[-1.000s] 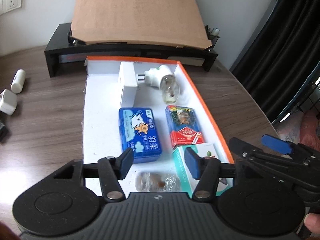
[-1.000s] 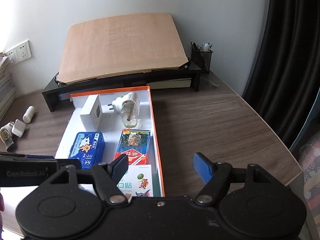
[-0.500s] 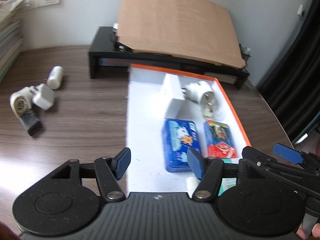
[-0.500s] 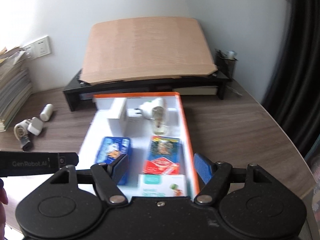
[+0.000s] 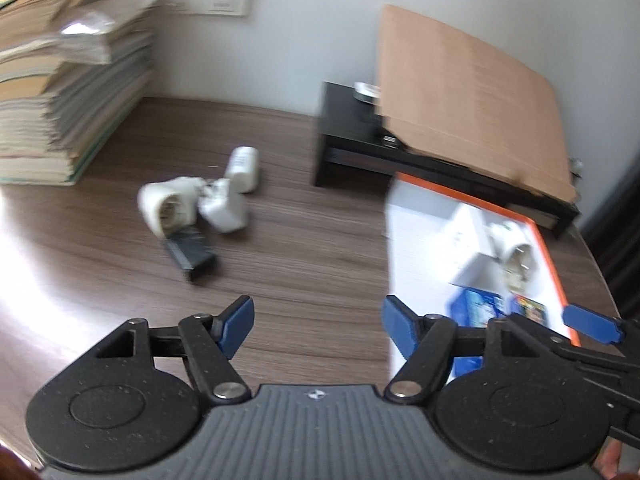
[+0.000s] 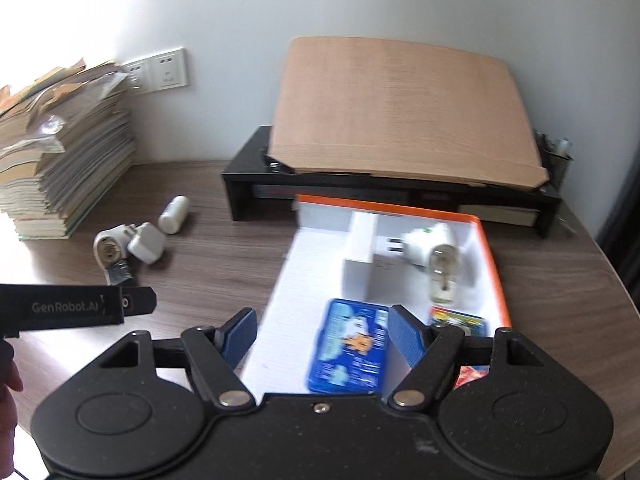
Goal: Organize rigid objects
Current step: 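Move both tools from the white box toward the white plugs on the desk, then grasp the white plug adapter with the left tool while the right tool grasps the white square charger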
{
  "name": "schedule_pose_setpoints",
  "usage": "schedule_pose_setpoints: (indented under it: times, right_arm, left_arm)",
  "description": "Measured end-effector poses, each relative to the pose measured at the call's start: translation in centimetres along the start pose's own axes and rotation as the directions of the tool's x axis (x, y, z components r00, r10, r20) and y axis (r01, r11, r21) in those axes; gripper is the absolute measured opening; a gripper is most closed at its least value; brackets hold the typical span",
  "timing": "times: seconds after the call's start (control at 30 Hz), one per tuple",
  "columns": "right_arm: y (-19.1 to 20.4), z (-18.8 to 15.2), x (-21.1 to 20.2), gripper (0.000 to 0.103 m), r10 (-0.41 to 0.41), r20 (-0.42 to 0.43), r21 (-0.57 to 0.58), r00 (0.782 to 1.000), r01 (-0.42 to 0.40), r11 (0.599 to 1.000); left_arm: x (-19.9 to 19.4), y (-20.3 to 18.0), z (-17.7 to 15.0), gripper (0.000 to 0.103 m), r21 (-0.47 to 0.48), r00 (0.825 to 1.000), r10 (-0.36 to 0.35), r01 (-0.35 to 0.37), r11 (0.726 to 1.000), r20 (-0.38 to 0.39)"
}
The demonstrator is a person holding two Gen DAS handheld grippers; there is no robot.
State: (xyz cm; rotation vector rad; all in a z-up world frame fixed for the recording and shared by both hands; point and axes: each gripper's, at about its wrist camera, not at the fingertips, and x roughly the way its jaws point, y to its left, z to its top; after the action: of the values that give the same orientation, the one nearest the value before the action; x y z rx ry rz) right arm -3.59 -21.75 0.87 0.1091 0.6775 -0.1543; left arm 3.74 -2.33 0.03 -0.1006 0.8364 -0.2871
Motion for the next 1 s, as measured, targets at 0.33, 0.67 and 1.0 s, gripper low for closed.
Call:
schedule_pose_setpoints:
  times: [0.33,0.67,1.0]
  right_arm:
    - [2.9,0.7,2.0,0.086,0.039,-0.02,-0.029,0.999,-0.039,0.999]
    - [4.4,1.0,4.2,0.086,0.019,-0.07,-0.02,0.997,-0.02,1.0]
    - [5.8,0.9,6.1,0.086,-0.012,-0.118,-0.011,0.993,0.01,1.0]
  left_arm:
    - [2.1,6.5,1.7,0.086,-0.053,0.989,0.14,-0.137,0.989,0.046]
    - [7.7,11.3,5.0,0.091,0.023,0.983,0.172,-0.174,0.985,0.065]
    - [12.4,12.7,6.0,0.086,0.135,0.995,0.075,-0.084,0.987,0.066]
